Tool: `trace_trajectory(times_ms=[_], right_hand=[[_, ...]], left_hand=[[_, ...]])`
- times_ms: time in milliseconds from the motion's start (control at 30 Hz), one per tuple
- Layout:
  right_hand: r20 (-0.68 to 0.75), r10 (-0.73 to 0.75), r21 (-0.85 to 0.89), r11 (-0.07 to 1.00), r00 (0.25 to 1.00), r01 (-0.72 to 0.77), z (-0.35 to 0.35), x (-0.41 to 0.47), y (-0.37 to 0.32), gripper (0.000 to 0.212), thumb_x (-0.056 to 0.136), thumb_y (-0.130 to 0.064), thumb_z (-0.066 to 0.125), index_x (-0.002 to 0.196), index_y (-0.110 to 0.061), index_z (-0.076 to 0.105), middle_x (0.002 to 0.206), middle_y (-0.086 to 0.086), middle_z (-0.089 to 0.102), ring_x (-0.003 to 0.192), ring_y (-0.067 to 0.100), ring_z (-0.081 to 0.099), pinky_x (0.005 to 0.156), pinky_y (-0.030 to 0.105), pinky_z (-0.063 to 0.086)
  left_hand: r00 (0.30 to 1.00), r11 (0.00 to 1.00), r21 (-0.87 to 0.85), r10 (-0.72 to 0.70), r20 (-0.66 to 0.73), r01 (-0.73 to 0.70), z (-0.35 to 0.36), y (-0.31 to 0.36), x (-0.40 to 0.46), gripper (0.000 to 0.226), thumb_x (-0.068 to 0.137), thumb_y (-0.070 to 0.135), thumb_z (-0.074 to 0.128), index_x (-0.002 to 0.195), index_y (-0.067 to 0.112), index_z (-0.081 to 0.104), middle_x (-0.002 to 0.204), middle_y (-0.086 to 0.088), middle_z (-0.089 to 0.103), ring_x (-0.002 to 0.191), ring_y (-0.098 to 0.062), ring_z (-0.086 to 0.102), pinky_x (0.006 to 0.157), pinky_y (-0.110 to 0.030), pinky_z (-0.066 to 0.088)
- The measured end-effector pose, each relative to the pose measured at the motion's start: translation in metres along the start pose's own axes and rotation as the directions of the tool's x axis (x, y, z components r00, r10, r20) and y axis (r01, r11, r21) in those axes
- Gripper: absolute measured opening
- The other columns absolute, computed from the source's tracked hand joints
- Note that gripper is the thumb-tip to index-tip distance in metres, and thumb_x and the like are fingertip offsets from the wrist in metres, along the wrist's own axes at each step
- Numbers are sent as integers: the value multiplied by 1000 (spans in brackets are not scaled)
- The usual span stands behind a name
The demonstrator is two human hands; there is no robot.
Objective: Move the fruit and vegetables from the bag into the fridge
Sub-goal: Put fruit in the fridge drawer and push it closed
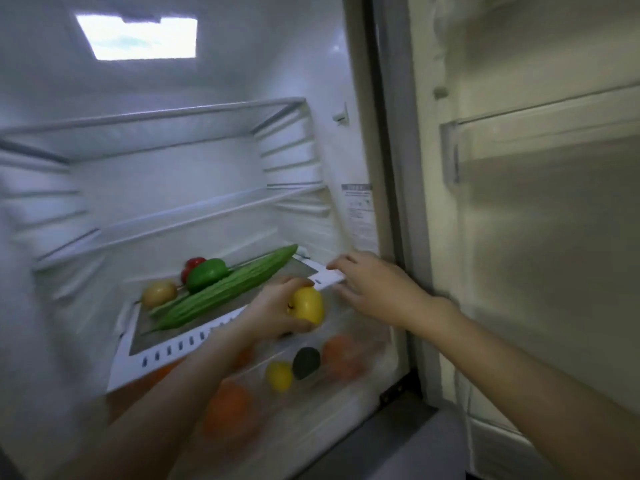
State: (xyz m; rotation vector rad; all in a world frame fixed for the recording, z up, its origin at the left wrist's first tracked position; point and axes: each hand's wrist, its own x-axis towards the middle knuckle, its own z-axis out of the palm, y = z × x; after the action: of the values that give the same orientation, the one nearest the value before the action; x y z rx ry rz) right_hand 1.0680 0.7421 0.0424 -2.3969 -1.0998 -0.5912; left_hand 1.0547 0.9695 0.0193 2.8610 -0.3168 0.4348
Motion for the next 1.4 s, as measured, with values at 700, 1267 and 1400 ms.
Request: trace_trajectory(times_ms=[700,1267,1400], right_hand=[[127,-15,-41,999,992,20,3,-35,14,41,91,-11,44,132,-12,47,128,7,48,119,24,45,95,41,43],[-95,-32,-67,997,995,26,53,-6,-30,40,92,-19,48,131,-9,47,133,13,45,124,26,38,103,35,34],[-118,-97,-67,994,988,89,74,-6,-59,42,92,-20,48,132,-6,46,133,17,46,129,30,36,109,38,28]], left_hand=[[942,897,295,294,161,-330,20,4,13,49,74,28,72,120,13,62,111,-17,64,102,-33,62,86,-41,51],[949,850,448,-164,-270,275,-22,25,-73,45,92,46,47,130,21,48,135,-4,49,121,-26,45,96,-36,36],[883,826,392,-243,-401,405,-17,34,-120,46,92,44,45,131,19,50,134,-8,51,122,-27,44,101,-41,33]])
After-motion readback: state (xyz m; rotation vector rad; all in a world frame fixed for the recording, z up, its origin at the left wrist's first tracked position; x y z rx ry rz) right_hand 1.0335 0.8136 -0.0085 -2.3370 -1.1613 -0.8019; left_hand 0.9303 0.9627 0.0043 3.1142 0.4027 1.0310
